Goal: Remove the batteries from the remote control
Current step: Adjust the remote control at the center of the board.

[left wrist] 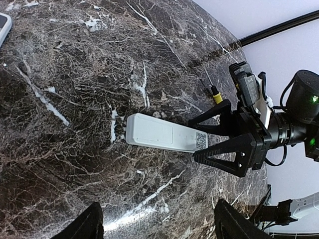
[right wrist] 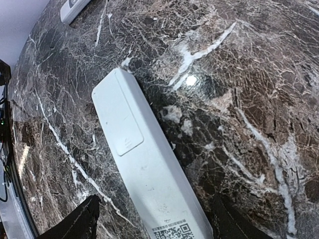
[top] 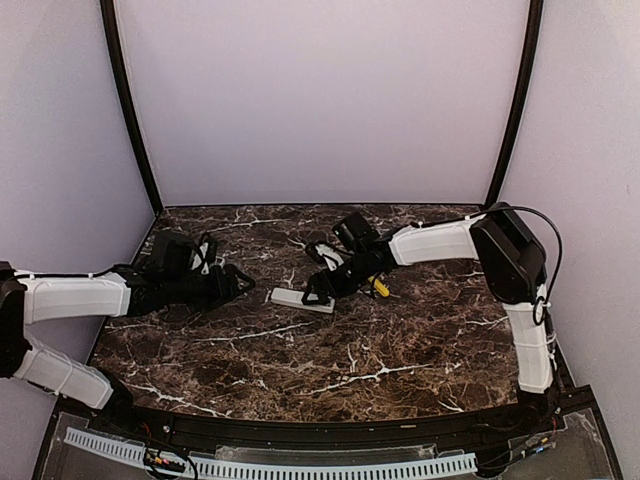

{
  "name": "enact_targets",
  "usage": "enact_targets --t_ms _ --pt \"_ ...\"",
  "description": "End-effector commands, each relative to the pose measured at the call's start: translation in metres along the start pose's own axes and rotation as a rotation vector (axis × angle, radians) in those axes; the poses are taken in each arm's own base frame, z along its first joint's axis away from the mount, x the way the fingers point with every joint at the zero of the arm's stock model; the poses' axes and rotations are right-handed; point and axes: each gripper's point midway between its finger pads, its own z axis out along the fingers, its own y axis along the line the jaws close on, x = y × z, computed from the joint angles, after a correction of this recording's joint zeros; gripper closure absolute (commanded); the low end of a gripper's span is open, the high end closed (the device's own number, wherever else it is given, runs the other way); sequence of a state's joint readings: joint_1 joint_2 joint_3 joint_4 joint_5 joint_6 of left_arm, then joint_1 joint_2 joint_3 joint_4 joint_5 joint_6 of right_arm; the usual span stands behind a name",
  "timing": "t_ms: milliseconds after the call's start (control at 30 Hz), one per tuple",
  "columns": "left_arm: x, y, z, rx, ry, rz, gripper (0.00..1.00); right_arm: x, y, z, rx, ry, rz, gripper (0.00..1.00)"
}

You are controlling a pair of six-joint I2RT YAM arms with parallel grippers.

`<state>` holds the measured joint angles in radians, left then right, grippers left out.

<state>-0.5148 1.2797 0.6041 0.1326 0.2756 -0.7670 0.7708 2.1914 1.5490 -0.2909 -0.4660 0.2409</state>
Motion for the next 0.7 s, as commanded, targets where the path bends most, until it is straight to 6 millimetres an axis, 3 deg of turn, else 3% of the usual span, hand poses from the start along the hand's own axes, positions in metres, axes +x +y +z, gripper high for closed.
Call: enact_targets --t_ms 0,300,667 --pt "-0.01 -0.015 0.001 0.031 -0.006 0.043 0.24 -0.007 0.009 -0.011 0.077 -0.057 -0.13 0.25" --pt "-0.019 -0.028 0.004 0.038 0.018 0.095 0.23 -0.001 -0.003 -0.019 0.267 -0.092 -0.308 0.26" --pt "-0.032 -0.049 -0.006 0.052 0.083 0.211 0.21 0.002 -0.014 -0.014 0.334 -0.074 -0.421 0.27"
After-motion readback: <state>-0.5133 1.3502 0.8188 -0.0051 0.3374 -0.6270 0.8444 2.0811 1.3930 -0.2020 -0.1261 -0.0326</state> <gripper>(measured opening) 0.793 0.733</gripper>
